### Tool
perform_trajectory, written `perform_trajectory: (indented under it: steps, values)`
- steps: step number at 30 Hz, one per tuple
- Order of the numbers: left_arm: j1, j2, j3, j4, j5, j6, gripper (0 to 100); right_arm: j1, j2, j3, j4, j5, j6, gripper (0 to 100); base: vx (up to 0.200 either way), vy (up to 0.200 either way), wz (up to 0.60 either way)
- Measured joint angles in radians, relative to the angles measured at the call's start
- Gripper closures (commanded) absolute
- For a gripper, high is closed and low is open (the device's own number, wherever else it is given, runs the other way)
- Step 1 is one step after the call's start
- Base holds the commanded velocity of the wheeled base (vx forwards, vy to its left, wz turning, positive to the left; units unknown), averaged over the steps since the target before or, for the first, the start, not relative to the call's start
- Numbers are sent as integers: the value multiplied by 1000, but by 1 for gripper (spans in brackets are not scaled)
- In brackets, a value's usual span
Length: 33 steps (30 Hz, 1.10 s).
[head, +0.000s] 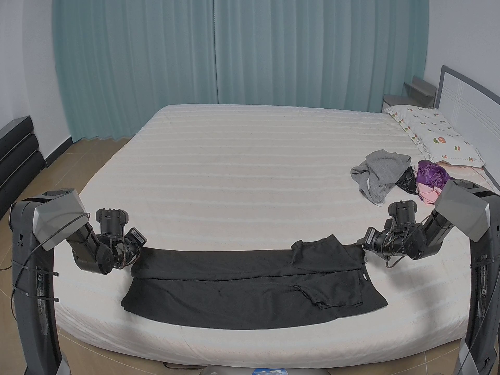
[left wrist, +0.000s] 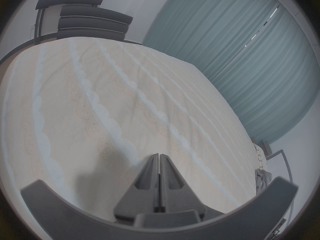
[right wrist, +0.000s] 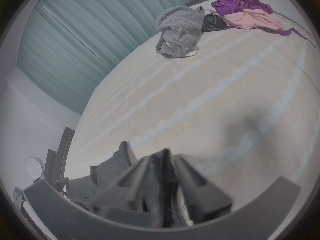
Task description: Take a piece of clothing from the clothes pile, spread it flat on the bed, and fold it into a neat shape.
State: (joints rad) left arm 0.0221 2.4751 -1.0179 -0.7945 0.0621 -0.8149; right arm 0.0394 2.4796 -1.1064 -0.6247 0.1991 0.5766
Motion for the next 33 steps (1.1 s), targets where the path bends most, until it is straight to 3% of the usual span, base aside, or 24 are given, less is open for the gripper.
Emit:
perform_trajectory:
  steps: [5, 12, 19, 33]
  values:
    - [9, -7, 8, 2, -16, -2, 0, -11, -28, 31, -14, 26, -8, 0, 0, 0, 0]
    - [33, -30, 37, 7, -55, -34, 0, -30, -120, 155, -125, 181, -25, 0, 0, 0, 0]
    - [88, -86, 63, 49, -155, -127, 0, 21, -186, 190, -80, 189, -76, 0, 0, 0, 0]
    - [99, -116, 70, 53, -153, -126, 0, 85, -66, 37, 26, 184, -160, 0, 0, 0, 0]
